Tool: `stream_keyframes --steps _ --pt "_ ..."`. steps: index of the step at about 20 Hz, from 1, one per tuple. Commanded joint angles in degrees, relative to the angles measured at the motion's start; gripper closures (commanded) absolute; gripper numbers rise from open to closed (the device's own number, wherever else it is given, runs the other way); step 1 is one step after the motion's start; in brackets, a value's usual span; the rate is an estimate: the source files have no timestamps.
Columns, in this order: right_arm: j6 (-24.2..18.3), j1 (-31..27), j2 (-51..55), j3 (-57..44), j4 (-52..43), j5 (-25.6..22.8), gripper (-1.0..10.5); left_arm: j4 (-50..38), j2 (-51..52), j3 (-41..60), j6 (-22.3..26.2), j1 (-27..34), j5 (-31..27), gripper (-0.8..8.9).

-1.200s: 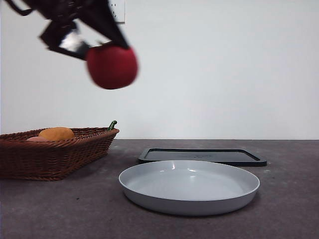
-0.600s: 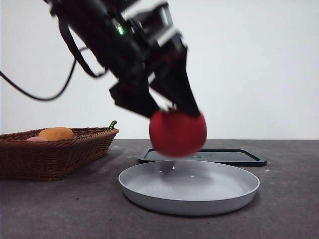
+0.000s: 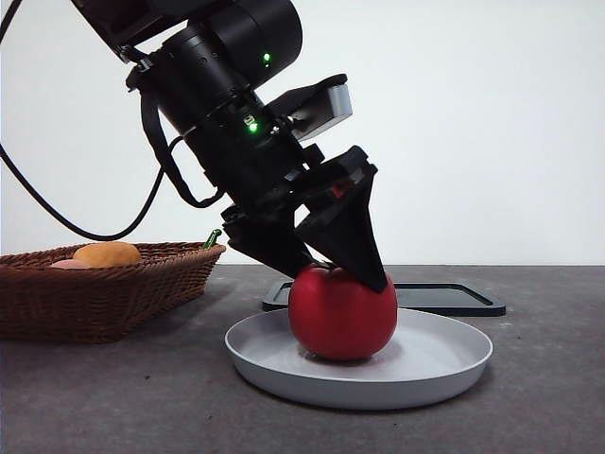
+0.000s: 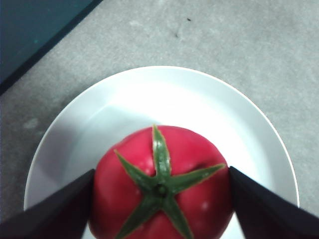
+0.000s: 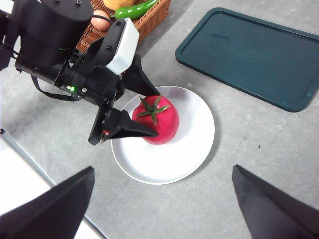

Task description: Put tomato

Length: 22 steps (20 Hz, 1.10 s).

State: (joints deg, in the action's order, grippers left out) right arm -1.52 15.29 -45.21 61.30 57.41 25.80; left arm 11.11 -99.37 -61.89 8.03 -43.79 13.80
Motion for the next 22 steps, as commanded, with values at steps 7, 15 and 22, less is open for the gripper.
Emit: stream_keyframes --steps 7,15,22 --pt "0.0 0.2 -0.4 1.1 -0.2 0.1 5.1 0.2 1.2 -1.6 -3.2 -0.8 0.1 3.1" --pt "0.0 0.2 -0.4 1.1 -0.4 0.1 5.1 2.6 13.5 -1.6 -6.9 3.8 0.1 3.1" --pt "0.0 0.2 -0.4 1.1 -1.8 -0.1 5.1 13.7 29.4 -1.6 -8.9 15.5 1.4 3.12"
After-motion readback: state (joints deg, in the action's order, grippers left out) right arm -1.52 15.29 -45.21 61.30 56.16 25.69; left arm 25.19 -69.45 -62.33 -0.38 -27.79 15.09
